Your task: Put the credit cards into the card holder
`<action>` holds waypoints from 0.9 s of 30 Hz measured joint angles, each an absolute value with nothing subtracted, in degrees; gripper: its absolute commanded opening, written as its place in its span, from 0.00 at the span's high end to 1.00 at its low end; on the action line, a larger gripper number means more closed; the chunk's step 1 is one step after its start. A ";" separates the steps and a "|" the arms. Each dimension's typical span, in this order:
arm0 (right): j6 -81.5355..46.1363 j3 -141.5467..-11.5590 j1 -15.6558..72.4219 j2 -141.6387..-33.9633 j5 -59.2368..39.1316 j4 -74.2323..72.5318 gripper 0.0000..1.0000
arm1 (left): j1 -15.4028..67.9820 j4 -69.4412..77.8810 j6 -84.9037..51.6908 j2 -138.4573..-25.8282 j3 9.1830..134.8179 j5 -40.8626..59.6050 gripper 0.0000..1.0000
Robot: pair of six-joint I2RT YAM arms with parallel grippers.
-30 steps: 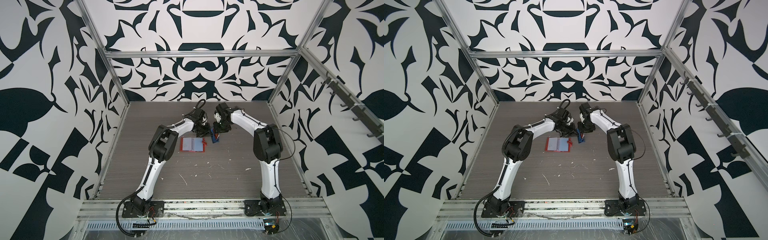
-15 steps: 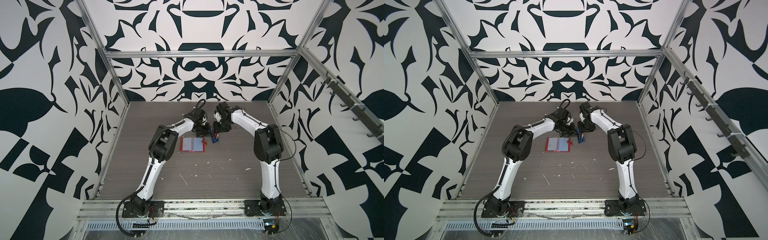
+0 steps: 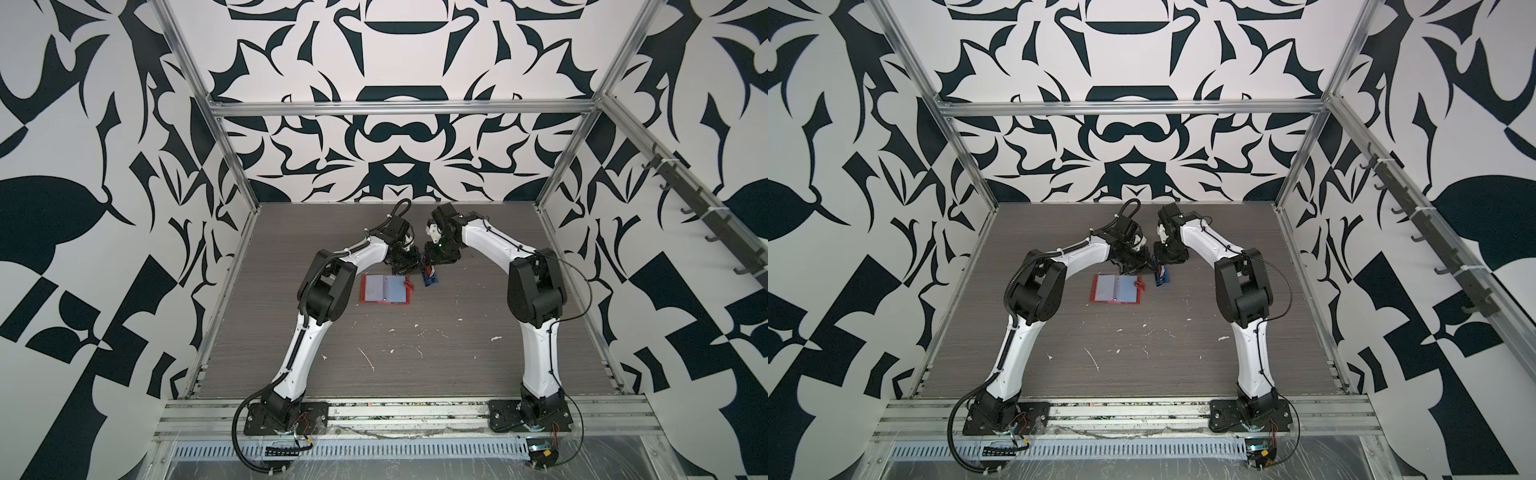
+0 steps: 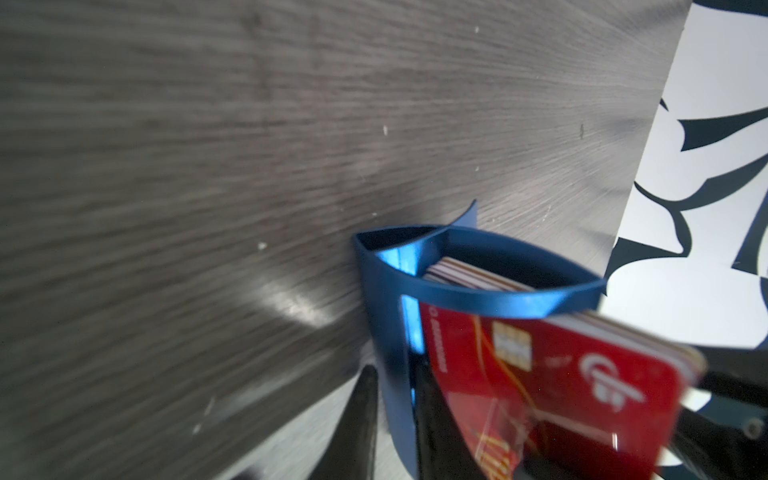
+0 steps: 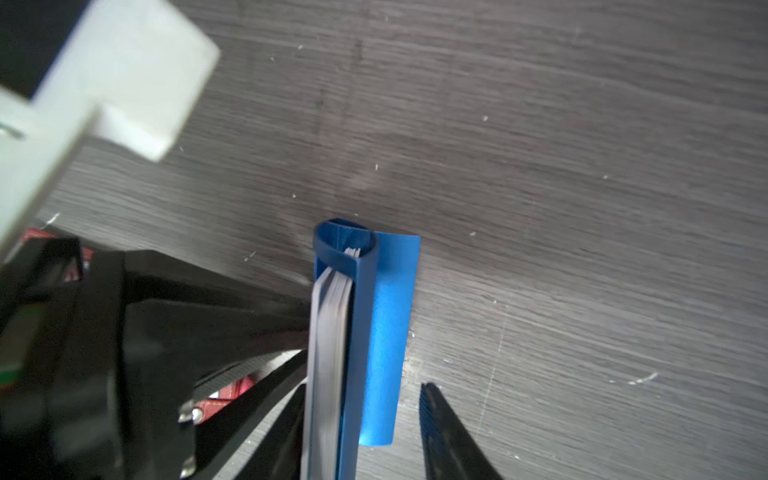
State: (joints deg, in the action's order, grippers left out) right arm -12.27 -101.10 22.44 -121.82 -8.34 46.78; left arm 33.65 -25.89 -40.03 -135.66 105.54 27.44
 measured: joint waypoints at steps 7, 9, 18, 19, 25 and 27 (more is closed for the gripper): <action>-12.80 -100.99 22.55 -121.82 -6.44 46.61 0.61 | 33.63 -26.94 -39.20 -135.66 105.54 27.20 0.72; -12.95 -100.75 22.55 -121.82 -6.17 46.41 0.61 | 33.61 -27.29 -38.96 -135.66 105.56 27.22 0.71; -13.39 -99.96 22.55 -121.84 -6.39 45.54 0.59 | 33.61 -28.64 -37.65 -135.28 105.89 26.39 0.67; -13.39 -99.96 22.55 -121.84 -6.48 45.47 0.58 | 33.61 -28.77 -37.56 -135.26 105.89 26.02 0.67; -13.32 -99.98 22.55 -121.97 -7.60 45.17 0.55 | 33.63 -28.80 -37.45 -135.17 105.89 25.28 0.67; -13.30 -100.12 22.55 -122.23 -7.90 45.17 0.56 | 33.63 -28.80 -37.43 -135.15 105.89 25.28 0.67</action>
